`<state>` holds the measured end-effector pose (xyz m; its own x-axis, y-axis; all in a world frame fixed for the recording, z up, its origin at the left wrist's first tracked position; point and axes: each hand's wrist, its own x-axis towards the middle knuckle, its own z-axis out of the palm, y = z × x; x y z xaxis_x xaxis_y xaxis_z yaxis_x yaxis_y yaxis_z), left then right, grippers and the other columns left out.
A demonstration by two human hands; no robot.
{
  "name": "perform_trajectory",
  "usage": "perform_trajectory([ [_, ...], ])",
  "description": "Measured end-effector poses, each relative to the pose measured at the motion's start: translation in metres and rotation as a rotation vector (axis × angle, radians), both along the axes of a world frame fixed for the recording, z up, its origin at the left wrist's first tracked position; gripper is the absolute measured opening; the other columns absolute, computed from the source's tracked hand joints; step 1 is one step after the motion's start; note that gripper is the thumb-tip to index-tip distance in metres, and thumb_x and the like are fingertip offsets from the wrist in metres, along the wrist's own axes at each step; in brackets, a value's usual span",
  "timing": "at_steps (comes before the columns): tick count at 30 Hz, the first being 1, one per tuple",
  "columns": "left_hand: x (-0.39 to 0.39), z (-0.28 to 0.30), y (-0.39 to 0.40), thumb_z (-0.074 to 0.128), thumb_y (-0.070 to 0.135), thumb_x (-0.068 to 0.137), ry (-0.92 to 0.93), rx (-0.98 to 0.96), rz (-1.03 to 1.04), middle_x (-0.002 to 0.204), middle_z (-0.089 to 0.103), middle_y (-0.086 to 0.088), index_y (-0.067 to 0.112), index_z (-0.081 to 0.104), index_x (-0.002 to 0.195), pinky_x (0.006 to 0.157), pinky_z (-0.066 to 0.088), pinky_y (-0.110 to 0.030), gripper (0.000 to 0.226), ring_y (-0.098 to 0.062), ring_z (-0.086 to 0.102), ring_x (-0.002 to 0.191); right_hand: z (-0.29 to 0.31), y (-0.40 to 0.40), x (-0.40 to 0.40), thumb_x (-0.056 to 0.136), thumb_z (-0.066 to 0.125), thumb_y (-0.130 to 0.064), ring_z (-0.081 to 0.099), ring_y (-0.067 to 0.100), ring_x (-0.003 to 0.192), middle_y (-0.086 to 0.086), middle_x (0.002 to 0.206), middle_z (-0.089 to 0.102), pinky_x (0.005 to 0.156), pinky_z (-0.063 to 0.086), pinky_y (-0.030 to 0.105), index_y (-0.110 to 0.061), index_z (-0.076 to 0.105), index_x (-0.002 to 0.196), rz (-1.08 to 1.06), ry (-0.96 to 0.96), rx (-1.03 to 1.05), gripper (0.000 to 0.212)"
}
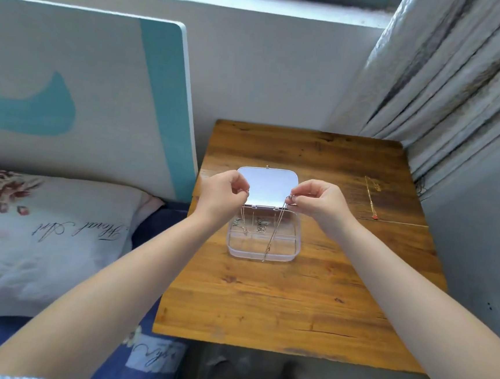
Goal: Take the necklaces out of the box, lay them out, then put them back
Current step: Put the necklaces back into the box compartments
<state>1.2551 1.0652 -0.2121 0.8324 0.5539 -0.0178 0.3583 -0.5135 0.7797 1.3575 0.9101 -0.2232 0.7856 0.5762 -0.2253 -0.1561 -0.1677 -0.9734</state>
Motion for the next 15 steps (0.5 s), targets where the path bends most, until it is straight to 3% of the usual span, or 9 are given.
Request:
perform_trajectory([
  [5, 0.008, -0.002, 0.008, 0.057, -0.002, 0.084, -0.001, -0.002, -0.054, 0.085, 0.064, -0.004, 0.000, 0.069, 0.091, 0.084, 0.051, -0.032, 0.014, -0.016, 0.057, 0.083, -0.008, 0.009, -0.002, 0.083, 0.049, 0.019, 0.067, 0.002, 0.050, 0.010, 0.071, 0.055, 0.056, 0.058, 0.014, -0.005, 0.057, 0.068, 0.006, 0.030, -0.007, 0.029],
  [15, 0.003, -0.024, 0.019, 0.056, -0.003, 0.086, 0.029, -0.042, -0.100, 0.097, 0.071, -0.013, -0.001, 0.068, 0.092, 0.079, 0.049, -0.027, 0.014, -0.015, 0.057, 0.083, -0.035, 0.015, -0.006, 0.083, 0.049, 0.018, 0.066, 0.002, 0.048, 0.011, 0.069, 0.057, 0.058, 0.058, 0.014, -0.006, 0.057, 0.068, 0.012, 0.069, -0.102, 0.030],
])
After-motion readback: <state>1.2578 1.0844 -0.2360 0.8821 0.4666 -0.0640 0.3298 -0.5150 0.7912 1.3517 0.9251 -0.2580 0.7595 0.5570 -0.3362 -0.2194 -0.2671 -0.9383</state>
